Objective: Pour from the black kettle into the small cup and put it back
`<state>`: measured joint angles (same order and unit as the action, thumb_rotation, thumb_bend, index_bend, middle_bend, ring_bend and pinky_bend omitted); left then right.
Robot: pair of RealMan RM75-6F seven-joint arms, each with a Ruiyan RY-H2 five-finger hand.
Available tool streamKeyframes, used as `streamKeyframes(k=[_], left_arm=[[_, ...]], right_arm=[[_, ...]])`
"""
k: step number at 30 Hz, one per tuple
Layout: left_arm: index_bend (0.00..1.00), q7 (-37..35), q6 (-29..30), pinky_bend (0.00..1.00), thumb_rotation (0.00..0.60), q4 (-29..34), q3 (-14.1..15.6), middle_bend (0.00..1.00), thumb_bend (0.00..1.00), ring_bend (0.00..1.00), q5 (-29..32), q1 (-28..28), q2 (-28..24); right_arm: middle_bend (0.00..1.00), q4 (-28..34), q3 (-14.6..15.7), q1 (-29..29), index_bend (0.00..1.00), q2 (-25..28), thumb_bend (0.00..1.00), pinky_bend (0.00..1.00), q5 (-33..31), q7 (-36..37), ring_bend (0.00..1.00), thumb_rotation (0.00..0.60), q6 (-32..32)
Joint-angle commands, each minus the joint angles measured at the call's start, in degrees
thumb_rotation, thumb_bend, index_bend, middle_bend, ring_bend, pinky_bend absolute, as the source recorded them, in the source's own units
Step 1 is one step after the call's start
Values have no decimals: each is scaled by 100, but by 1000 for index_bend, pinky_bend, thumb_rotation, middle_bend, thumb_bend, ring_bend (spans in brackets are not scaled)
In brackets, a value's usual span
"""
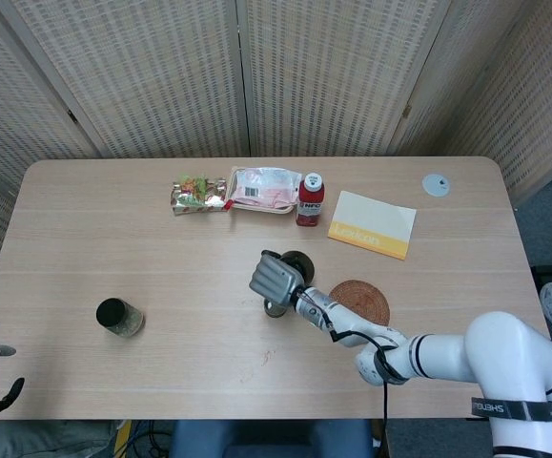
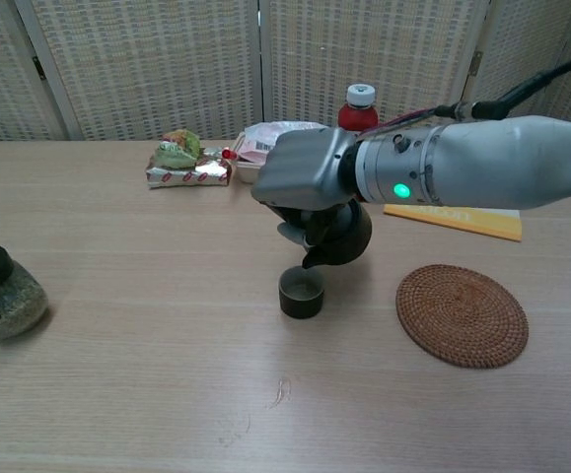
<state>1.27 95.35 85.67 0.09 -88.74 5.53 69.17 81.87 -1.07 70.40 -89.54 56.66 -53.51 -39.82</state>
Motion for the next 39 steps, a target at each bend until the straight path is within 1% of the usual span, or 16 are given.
streamKeyframes(k=[1, 7, 19, 26, 39], left_arm=[[393, -9, 7, 36, 600, -11, 3, 101, 250, 175, -2, 9, 7], [392, -40, 18, 34, 600, -40, 6, 101, 250, 175, -7, 27, 34], [392, -86, 13, 33, 600, -92, -4, 102, 250, 175, 2, 41, 56], [392, -109, 17, 33, 600, -116, -9, 101, 250, 175, 10, 54, 66], [393, -145, 29, 33, 600, -138, -19, 101, 250, 175, 13, 71, 65]], right_arm=[[1000, 65, 77, 59, 1000, 8, 706, 439, -93, -170, 940, 447, -80], [1000, 147, 183, 180, 1000, 16, 706, 439, -238, -480, 943, 446, -177], [1000, 252, 342, 376, 1000, 14, 706, 439, -476, -873, 947, 447, -310], [1000, 270, 428, 441, 1000, -8, 706, 439, -604, -1018, 949, 447, -393], [1000, 294, 499, 509, 1000, -49, 705, 439, -712, -1076, 951, 447, -497]])
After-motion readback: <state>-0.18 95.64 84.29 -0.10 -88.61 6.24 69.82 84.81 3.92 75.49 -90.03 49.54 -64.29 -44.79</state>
